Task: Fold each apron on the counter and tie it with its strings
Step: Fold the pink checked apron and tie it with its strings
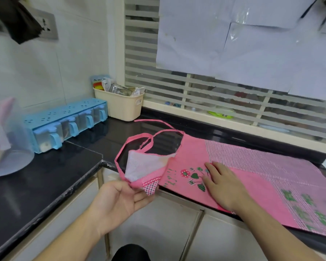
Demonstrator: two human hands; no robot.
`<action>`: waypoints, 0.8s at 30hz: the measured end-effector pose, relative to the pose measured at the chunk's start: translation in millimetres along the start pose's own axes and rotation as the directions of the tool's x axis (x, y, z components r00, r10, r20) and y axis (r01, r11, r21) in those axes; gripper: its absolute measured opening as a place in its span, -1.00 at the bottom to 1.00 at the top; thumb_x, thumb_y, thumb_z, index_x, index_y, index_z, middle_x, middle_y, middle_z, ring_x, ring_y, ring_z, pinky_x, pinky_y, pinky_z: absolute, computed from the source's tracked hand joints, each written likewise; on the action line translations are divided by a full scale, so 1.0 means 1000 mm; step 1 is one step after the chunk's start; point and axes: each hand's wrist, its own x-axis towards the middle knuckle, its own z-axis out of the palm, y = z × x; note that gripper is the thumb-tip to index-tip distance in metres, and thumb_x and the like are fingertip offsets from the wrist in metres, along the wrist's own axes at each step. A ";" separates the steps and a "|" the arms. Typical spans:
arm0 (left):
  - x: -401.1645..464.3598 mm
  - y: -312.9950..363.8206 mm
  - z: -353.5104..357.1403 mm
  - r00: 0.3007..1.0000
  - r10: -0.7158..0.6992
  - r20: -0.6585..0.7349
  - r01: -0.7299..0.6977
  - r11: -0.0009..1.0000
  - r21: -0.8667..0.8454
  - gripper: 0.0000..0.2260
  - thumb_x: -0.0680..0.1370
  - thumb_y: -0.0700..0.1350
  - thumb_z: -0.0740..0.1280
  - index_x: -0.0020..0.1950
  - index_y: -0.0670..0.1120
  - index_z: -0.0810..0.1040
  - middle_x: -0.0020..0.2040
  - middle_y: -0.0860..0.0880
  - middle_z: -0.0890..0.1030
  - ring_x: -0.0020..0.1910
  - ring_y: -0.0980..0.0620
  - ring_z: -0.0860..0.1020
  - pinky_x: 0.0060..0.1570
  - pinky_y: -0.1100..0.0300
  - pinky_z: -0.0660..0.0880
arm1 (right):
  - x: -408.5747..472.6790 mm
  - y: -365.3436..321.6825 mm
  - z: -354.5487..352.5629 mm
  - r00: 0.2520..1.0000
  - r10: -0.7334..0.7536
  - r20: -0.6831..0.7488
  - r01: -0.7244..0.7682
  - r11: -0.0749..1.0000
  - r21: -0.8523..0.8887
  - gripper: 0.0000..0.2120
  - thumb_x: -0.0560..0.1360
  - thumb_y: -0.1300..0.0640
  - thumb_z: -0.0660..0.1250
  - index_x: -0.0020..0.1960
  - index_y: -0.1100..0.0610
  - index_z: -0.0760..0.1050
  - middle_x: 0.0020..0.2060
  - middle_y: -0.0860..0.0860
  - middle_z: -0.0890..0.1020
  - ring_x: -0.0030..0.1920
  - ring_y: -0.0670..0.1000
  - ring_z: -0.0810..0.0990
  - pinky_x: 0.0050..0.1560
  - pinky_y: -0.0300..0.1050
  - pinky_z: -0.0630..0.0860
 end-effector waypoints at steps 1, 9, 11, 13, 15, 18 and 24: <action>0.002 -0.001 0.002 0.999 0.032 -0.018 -0.033 0.999 -0.041 -0.51 0.46 -0.42 0.09 0.35 -0.34 0.54 0.28 -0.36 0.62 0.19 -0.30 0.68 0.22 -0.20 0.62 | -0.001 0.000 0.001 1.000 0.002 0.000 -0.002 1.000 0.002 -0.40 0.72 -0.22 -0.09 0.70 -0.03 0.05 0.67 -0.05 0.11 0.66 -0.02 0.03 0.66 -0.04 -0.05; 0.006 0.010 0.014 0.956 0.102 -0.276 -0.098 0.995 0.028 -0.85 0.49 -0.40 0.27 -0.04 -0.32 0.61 -0.30 -0.14 0.62 -0.52 0.13 0.43 -0.59 0.36 0.42 | -0.002 -0.002 -0.001 1.000 0.016 0.001 -0.016 1.000 0.000 -0.39 0.71 -0.24 -0.12 0.70 -0.06 0.02 0.68 -0.05 0.07 0.67 -0.01 0.01 0.67 0.02 -0.03; 0.006 0.022 0.007 0.880 0.221 -0.421 -0.171 0.973 0.152 -0.81 0.56 -0.46 0.19 -0.07 -0.28 0.56 -0.44 -0.04 0.53 -0.58 0.19 0.34 -0.63 0.38 0.36 | -0.002 -0.001 -0.001 1.000 0.013 0.004 -0.013 1.000 -0.008 -0.39 0.71 -0.24 -0.11 0.70 -0.05 0.02 0.68 -0.05 0.07 0.66 -0.01 0.01 0.67 0.01 -0.03; 0.004 0.037 -0.005 0.776 0.358 -0.519 -0.215 0.924 0.316 -0.84 0.57 -0.44 0.24 0.00 -0.31 0.60 -0.42 -0.06 0.51 -0.60 0.19 0.33 -0.57 0.36 0.43 | -0.002 -0.001 -0.001 1.000 0.010 0.003 -0.010 1.000 -0.013 -0.40 0.71 -0.23 -0.11 0.70 -0.04 0.02 0.68 -0.05 0.08 0.66 -0.02 0.02 0.66 -0.02 -0.04; 0.003 0.048 -0.016 0.673 0.474 -0.568 -0.263 0.871 0.415 -0.85 0.59 -0.40 0.28 0.09 -0.35 0.61 -0.32 -0.14 0.50 -0.59 0.17 0.40 -0.46 0.28 0.58 | -0.002 -0.001 -0.001 1.000 0.010 0.002 -0.010 1.000 -0.012 -0.39 0.71 -0.24 -0.11 0.70 -0.05 0.02 0.68 -0.06 0.08 0.66 -0.02 0.02 0.66 -0.02 -0.04; 0.001 0.051 -0.021 0.631 0.517 -0.579 -0.334 0.854 0.398 -0.87 0.63 -0.36 0.25 0.11 -0.32 0.58 -0.31 -0.17 0.54 -0.47 0.09 0.55 -0.26 0.11 0.71 | -0.002 -0.001 0.000 1.000 0.012 0.007 -0.012 1.000 -0.008 -0.39 0.71 -0.24 -0.11 0.70 -0.06 0.02 0.68 -0.06 0.08 0.66 -0.01 0.01 0.66 0.00 -0.04; -0.004 0.043 -0.008 0.585 0.668 -0.459 -0.225 0.678 0.700 -0.75 0.62 -0.08 0.31 -0.24 -0.13 0.52 -0.25 0.03 0.53 -0.23 -0.02 0.47 -0.13 0.02 0.38 | 0.000 0.000 0.002 1.000 0.015 -0.003 -0.015 1.000 0.006 -0.39 0.70 -0.26 -0.09 0.69 -0.07 0.06 0.67 -0.06 0.11 0.66 -0.01 0.04 0.66 0.01 0.00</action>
